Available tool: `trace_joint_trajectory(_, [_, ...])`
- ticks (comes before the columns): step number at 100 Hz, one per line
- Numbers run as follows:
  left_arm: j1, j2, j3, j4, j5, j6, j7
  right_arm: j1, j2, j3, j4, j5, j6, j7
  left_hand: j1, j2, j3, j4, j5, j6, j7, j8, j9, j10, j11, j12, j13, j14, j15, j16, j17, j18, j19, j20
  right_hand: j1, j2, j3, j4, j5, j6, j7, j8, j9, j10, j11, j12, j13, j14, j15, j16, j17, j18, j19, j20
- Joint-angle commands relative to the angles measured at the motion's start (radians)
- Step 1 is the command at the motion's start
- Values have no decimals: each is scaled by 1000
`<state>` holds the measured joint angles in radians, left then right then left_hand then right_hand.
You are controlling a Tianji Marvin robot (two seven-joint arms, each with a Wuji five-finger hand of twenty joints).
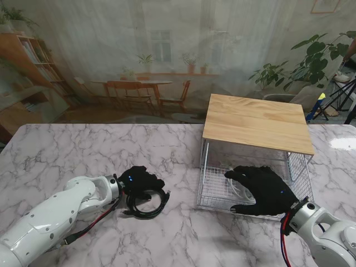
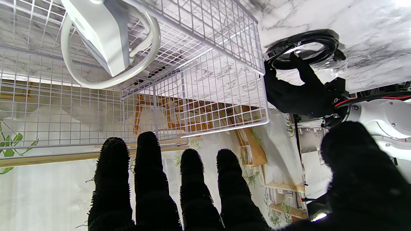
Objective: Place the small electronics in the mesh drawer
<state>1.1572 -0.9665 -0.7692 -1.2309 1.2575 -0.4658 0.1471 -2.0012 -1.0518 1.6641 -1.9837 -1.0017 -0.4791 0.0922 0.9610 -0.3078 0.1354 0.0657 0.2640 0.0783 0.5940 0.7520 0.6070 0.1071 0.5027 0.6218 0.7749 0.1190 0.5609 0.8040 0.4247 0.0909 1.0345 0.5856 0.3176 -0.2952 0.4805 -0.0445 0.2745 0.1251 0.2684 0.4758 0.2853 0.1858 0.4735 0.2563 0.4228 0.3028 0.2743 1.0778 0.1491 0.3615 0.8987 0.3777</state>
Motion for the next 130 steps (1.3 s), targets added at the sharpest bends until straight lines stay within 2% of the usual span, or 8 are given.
trace_joint_trajectory(1, [-1, 2, 6, 0, 8, 2, -10, -6, 0, 0, 3, 0, -1, 3, -13, 19, -18, -5, 31, 14, -24, -28, -33, 7, 22, 6, -16, 22, -19, -6, -14, -10, -12, 23, 17, 29, -14, 6, -12, -31, 5, -11, -5, 9, -12, -2, -14, -11, -65, 18, -7, 22, -9, 2])
trace_joint_trajectory(44, [33, 3, -50, -39, 54, 4, 35, -7, -1, 1, 3, 2, -3, 1, -23, 47, -51, -19, 30, 34, 27, 4, -133, 61, -23, -6, -114, 50, -62, -32, -69, 6, -35, 17, 18, 28, -16, 6, -12, -32, 7, -13, -7, 10, -12, -2, -13, -14, -63, 40, -3, 20, -4, 5])
trace_joint_trajectory(55, [20, 5, -25, -27, 49, 5, 34, -8, -1, 1, 3, 2, -2, 0, -2, 65, -66, -19, 93, 54, -76, -84, -174, 75, -59, -34, -147, 54, -73, -61, -86, 10, -45, 15, 18, 29, -15, 6, -14, -32, 7, -13, -9, 10, -13, -3, -14, -14, -65, 41, -4, 20, -4, 5])
trace_joint_trajectory(74, [1, 5, 10, -3, 29, 4, 14, -10, -2, 2, 1, 1, 0, -2, 60, 66, -64, -22, 246, -29, -165, -202, -187, 79, -80, -54, -169, 51, -78, -72, -95, 10, -38, 23, 17, 29, -15, 6, -14, -33, 7, -14, -9, 9, -13, -3, -14, -14, -69, 40, -5, 22, -5, 5])
trace_joint_trajectory(86, [-19, 6, 48, 16, 20, 13, 20, -8, -2, -1, 3, 2, 0, -3, 108, 22, -56, -31, 292, -39, -89, -133, -214, 82, -72, -38, -192, 47, -72, -64, -100, -2, -33, 27, 16, 31, -16, 6, -14, -33, 7, -14, -10, 9, -14, -3, -13, -14, -70, 38, -7, 22, -6, 4])
trace_joint_trajectory(109, [-47, 9, 109, 35, 1, 14, 2, -7, -2, -2, 6, 7, -1, -5, 165, -7, -62, -26, 90, -104, 338, 220, -220, 68, -56, -7, -212, 53, -72, -63, -107, -13, -30, 30, 15, 32, -15, 6, -16, -35, 8, -14, -10, 7, -14, -3, -12, -13, -71, 36, -8, 22, -7, 4])
trace_joint_trajectory(124, [-80, 13, 160, 56, -12, 18, -14, -10, -3, -1, 5, 12, 0, -8, 219, -12, -29, -11, 80, -77, 520, 399, -93, 20, -11, 14, -101, 36, -80, -99, -42, -13, -12, 25, 16, 31, -15, 6, -16, -36, 8, -15, -9, 8, -14, -4, -12, -14, -71, 35, -8, 22, -8, 4])
trace_joint_trajectory(130, [-98, 10, 189, 75, -34, 23, -17, -11, -4, 0, 5, 14, 0, -11, 247, -5, 16, -5, 99, -61, 577, 456, 17, 8, -78, 219, -38, 28, -73, -116, 1, -18, 6, 5, 16, 31, -15, 6, -16, -36, 9, -15, -9, 10, -15, -4, -11, -14, -71, 34, -8, 22, -8, 4])
